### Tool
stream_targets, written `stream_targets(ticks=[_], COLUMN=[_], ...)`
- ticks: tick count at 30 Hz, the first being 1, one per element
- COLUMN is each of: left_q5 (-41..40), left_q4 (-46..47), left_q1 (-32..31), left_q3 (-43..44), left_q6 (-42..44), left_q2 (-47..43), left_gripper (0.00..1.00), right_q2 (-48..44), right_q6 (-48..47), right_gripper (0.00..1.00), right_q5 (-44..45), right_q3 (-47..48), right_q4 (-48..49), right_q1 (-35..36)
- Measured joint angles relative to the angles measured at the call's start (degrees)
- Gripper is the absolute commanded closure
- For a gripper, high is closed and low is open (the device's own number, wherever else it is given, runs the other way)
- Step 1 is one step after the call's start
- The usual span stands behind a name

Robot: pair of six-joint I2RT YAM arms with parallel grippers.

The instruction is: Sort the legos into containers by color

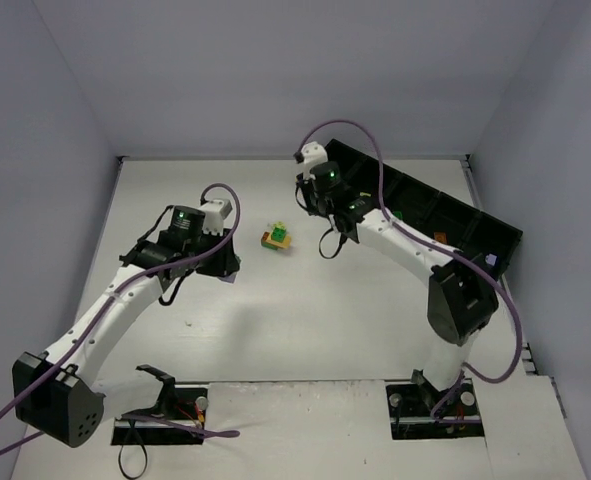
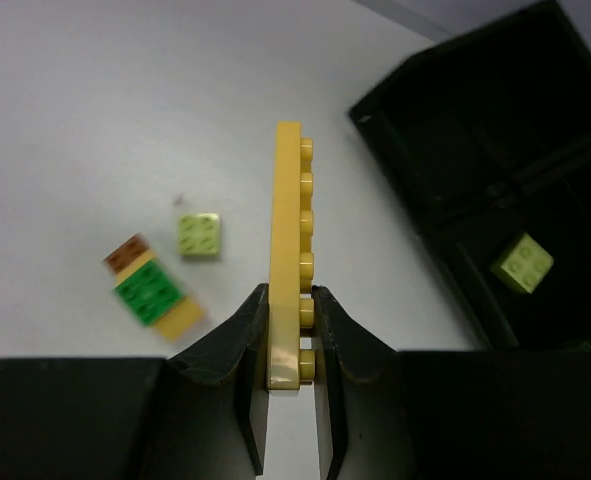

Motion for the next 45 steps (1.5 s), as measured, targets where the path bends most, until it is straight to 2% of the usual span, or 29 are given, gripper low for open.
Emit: stream_targets(ticks=[7, 15, 18, 20, 21, 24, 26, 29, 34, 40, 45], left_q5=[-2.0, -3.0, -3.6, -3.8, -3.8, -4.0, -4.0, -4.0, -3.8, -2.0, 1.6], left_q4=[0.9, 1.1, 1.1, 1.1, 1.1, 1.1, 1.2, 1.4, 2.8, 7.3, 12.6], left_q1=[0.0, 0.0, 0.0, 0.0, 0.0, 0.0, 0.0, 0.0, 0.0, 0.0, -0.5], left_q3=[-1.8, -2.2, -2.2, -2.2, -2.2, -2.2, -2.2, -2.2, -2.2, -3.2, -6.3], left_q6=[-1.5, -2.0, -2.1, -2.2, -2.2, -2.3, -2.3, -2.3, -2.1, 0.6, 6.6], left_q2=[-3.1, -4.5, -4.5, -4.5, -4.5, -4.5, -4.5, -4.5, -4.1, -4.5, -7.0], left_gripper=[1.00, 1.00, 1.00, 1.00, 1.00, 1.00, 1.00, 1.00, 1.00, 1.00, 1.00], right_q2=[10.9, 24.5, 28.4, 30.8, 31.8, 33.9, 34.6, 34.7, 32.9, 19.8, 9.3], right_q6=[9.6, 13.3, 13.7, 13.9, 14.0, 14.1, 13.9, 13.7, 12.9, 12.7, 14.2], right_gripper=[1.00, 0.95, 0.85, 0.72, 0.61, 0.48, 0.46, 0.45, 0.50, 0.52, 0.51], right_q5=[13.1, 18.1, 18.1, 18.1, 18.1, 17.8, 17.6, 16.6, 12.2, -3.3, -14.9], right_q3=[8.8, 23.1, 27.9, 30.8, 31.9, 34.3, 34.9, 34.9, 32.7, 21.1, 16.0], right_q4=[0.7, 0.8, 0.7, 0.8, 0.8, 0.8, 0.8, 0.8, 0.7, -0.2, 1.4], right_q1=[-7.8, -11.7, -12.2, -12.6, -12.7, -13.0, -13.2, -13.3, -13.4, -13.3, -13.2])
